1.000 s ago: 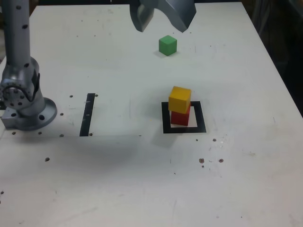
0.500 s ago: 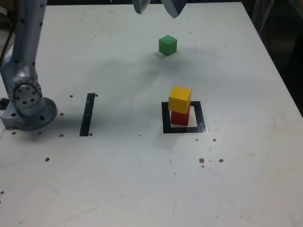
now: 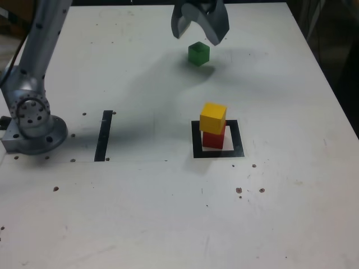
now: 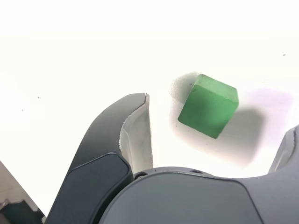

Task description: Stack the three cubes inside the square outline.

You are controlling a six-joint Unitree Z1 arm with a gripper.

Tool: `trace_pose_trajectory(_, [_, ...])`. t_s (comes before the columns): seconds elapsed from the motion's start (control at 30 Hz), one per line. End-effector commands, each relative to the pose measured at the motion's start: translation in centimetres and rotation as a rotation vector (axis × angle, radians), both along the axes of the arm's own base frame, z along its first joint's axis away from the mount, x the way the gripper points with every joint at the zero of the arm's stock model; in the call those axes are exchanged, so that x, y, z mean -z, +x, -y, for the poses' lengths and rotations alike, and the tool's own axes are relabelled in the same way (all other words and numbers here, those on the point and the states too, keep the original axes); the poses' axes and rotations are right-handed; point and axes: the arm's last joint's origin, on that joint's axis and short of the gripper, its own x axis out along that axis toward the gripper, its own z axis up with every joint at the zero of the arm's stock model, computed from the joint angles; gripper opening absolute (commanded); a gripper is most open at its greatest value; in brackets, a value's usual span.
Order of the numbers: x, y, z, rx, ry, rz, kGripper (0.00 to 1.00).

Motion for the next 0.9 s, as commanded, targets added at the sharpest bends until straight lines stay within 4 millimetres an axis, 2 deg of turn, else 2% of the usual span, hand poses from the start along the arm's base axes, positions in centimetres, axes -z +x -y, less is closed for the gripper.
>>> trace_pose_trajectory(0.0, [0.4, 0.0, -0.2, -0.001, -0.001, -0.005, 0.98])
trace_pose_trajectory(0.3, [2.0, 0.1, -0.3, 0.0, -0.02, -0.035, 0.92])
trace_pose_trajectory(0.47, [2.4, 0.2, -0.4, -0.001, -0.03, -0.037, 0.85])
trace_pose_trajectory(0.57, [2.8, 0.4, -0.4, -0.002, -0.038, -0.042, 0.78])
trace_pose_trajectory(0.77, [3.0, 0.5, -0.4, -0.002, -0.052, -0.035, 0.56])
trace_pose_trajectory(0.87, [3.1, 0.6, -0.5, -0.002, -0.054, -0.034, 0.5])
